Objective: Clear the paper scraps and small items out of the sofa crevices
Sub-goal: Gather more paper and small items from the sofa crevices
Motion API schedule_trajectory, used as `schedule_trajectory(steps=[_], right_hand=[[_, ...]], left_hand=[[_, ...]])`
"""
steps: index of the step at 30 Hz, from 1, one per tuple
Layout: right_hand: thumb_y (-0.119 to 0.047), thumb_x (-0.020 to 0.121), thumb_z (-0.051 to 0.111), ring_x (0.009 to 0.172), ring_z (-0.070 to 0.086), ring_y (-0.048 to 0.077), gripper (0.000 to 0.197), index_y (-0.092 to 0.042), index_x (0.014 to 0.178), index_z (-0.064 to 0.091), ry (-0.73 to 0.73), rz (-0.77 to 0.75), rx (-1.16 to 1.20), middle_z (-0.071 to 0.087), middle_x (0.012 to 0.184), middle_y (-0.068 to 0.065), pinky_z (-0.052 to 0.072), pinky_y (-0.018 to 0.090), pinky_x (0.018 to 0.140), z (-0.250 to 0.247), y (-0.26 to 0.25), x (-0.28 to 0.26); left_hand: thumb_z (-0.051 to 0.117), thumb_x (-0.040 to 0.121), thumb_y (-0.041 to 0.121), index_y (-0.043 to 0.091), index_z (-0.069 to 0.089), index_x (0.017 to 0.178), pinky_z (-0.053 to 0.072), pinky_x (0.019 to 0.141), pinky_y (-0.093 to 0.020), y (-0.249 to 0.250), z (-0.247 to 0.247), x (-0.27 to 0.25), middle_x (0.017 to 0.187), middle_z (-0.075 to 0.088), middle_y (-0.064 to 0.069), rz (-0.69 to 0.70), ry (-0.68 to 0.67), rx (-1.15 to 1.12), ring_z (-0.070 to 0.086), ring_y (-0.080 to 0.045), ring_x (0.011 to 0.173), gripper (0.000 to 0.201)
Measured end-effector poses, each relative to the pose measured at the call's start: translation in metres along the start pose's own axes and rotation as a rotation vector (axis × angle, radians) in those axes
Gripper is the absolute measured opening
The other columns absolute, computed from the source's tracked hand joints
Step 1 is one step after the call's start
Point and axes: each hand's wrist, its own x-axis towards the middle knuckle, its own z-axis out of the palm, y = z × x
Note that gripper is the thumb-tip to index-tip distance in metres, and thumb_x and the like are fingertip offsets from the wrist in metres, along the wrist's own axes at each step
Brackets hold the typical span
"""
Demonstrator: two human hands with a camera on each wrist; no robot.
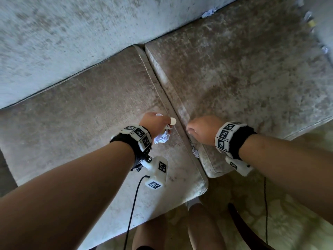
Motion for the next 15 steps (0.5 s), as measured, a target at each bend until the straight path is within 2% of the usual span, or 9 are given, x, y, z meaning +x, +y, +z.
schedule_trajectory(steps=[2, 4, 6, 7, 9, 11, 13, 15], right_hand=[[-0.032, 0.095, 0.046, 0.075, 0.062, 0.024, 0.020, -0.017, 0.094, 0.059, -0.063, 0.000, -0.056, 0.063, 0.086, 0.001, 0.054, 0.036, 0.067, 0.010, -0.005, -0.013], [-0.034, 0.090, 0.052, 0.068, 0.059, 0.023, 0.015, -0.019, 0.093, 0.052, -0.094, 0.002, -0.096, 0.057, 0.080, -0.002, 0.055, 0.036, 0.063, 0.021, -0.012, -0.024], [-0.033, 0.089, 0.059, 0.074, 0.063, 0.025, 0.023, -0.017, 0.104, 0.053, -0.130, -0.017, -0.162, 0.062, 0.090, 0.001, 0.052, 0.034, 0.062, 0.031, -0.020, -0.029], [-0.028, 0.090, 0.060, 0.081, 0.065, 0.027, 0.026, -0.014, 0.111, 0.053, -0.139, -0.025, -0.207, 0.063, 0.099, 0.004, 0.048, 0.033, 0.062, 0.036, -0.023, -0.028], [-0.014, 0.095, 0.051, 0.092, 0.066, 0.031, 0.025, -0.008, 0.119, 0.053, -0.108, -0.005, -0.263, 0.064, 0.109, 0.009, 0.043, 0.036, 0.065, 0.040, -0.033, -0.023], [-0.007, 0.096, 0.042, 0.093, 0.067, 0.031, 0.026, -0.007, 0.118, 0.055, -0.050, 0.042, -0.243, 0.065, 0.110, 0.010, 0.046, 0.036, 0.068, 0.047, -0.039, -0.019], [-0.007, 0.092, 0.045, 0.085, 0.069, 0.028, 0.028, -0.010, 0.115, 0.060, -0.044, 0.111, -0.234, 0.067, 0.103, 0.008, 0.050, 0.034, 0.067, 0.056, -0.044, -0.019], [-0.013, 0.085, 0.052, 0.070, 0.070, 0.022, 0.028, -0.019, 0.108, 0.067, -0.020, 0.169, -0.265, 0.069, 0.088, 0.002, 0.052, 0.030, 0.059, 0.061, -0.043, -0.017]], left_hand=[[0.061, 0.076, 0.000, 0.000, 0.064, 0.069, 0.054, 0.057, -0.033, 0.000, 0.004, -0.005, 0.058, 0.064, -0.013, 0.001, -0.002, 0.011, 0.062, -0.026, 0.053, 0.008], [0.065, 0.068, 0.007, 0.000, 0.066, 0.070, 0.058, 0.070, -0.044, 0.001, 0.010, -0.009, 0.066, 0.068, -0.017, 0.016, -0.013, 0.014, 0.065, -0.030, 0.062, 0.008], [0.067, 0.055, 0.016, -0.002, 0.067, 0.073, 0.057, 0.077, -0.051, 0.001, 0.015, -0.011, 0.073, 0.069, -0.022, 0.025, -0.012, 0.017, 0.067, -0.035, 0.070, 0.025], [0.067, 0.054, 0.016, -0.002, 0.066, 0.074, 0.056, 0.076, -0.050, 0.000, 0.017, -0.010, 0.074, 0.068, -0.022, 0.026, -0.017, 0.019, 0.067, -0.036, 0.073, 0.027], [0.067, 0.063, 0.011, -0.002, 0.064, 0.073, 0.055, 0.074, -0.045, -0.001, 0.022, -0.011, 0.070, 0.066, -0.019, 0.019, -0.022, 0.026, 0.065, -0.035, 0.071, 0.016], [0.065, 0.064, 0.010, 0.001, 0.065, 0.070, 0.056, 0.078, -0.049, -0.003, 0.025, -0.009, 0.064, 0.068, -0.014, 0.024, -0.022, 0.064, 0.067, -0.035, 0.070, 0.011], [0.065, 0.065, 0.010, 0.005, 0.065, 0.066, 0.056, 0.080, -0.052, -0.005, 0.028, -0.008, 0.061, 0.068, -0.010, 0.045, -0.020, 0.090, 0.068, -0.033, 0.069, 0.006], [0.065, 0.068, 0.006, 0.005, 0.065, 0.064, 0.057, 0.080, -0.051, -0.007, 0.028, -0.006, 0.059, 0.068, -0.010, 0.048, -0.007, 0.096, 0.067, -0.030, 0.067, 0.004]])
